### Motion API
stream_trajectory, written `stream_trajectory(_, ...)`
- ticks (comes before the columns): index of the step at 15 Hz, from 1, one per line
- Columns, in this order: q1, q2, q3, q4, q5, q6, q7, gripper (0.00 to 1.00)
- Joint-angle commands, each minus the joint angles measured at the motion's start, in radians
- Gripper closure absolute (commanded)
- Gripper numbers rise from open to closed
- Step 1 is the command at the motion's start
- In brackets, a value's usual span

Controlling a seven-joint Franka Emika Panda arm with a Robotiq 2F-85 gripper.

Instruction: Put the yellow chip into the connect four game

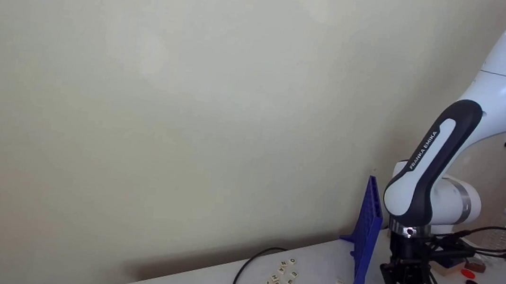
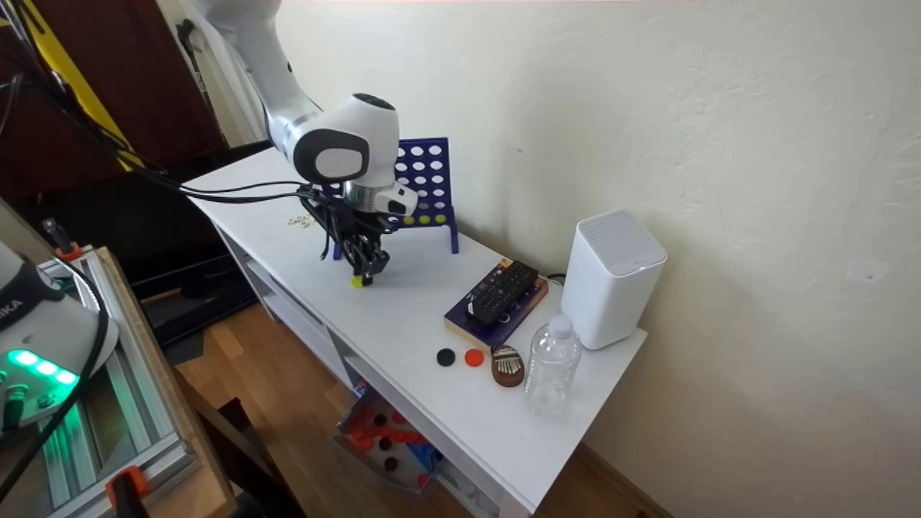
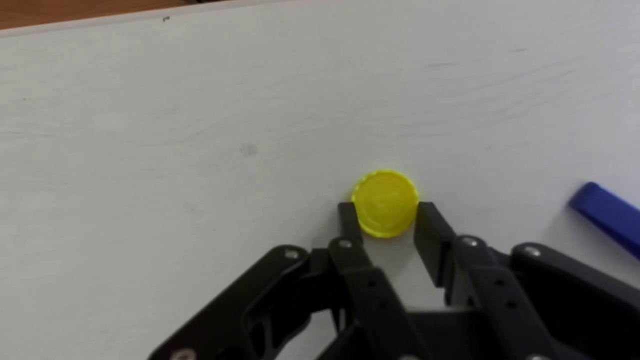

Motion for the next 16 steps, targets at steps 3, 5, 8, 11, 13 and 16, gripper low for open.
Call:
stream_trajectory(3,-0.026,-0.042,0.001,-0.055,-0.024,0.051,-0.013,0.92)
stream_trajectory(5,-0.038,-0.067,0.0,-0.083,-0.025,0.075,-0.025,0.92)
stream_trajectory(8,-0.063,-0.111,0.006,-0.133,-0.023,0.123,-0.046,0.92)
stream_trajectory(11,-0.086,-0.183,0.007,-0.212,-0.026,0.196,-0.075,0.92)
stream_trajectory(13,-0.102,-0.235,0.008,-0.264,-0.027,0.251,-0.09,0.92)
stream_trajectory(16,-0.137,-0.321,0.029,-0.348,-0.028,0.344,-0.123,0.92)
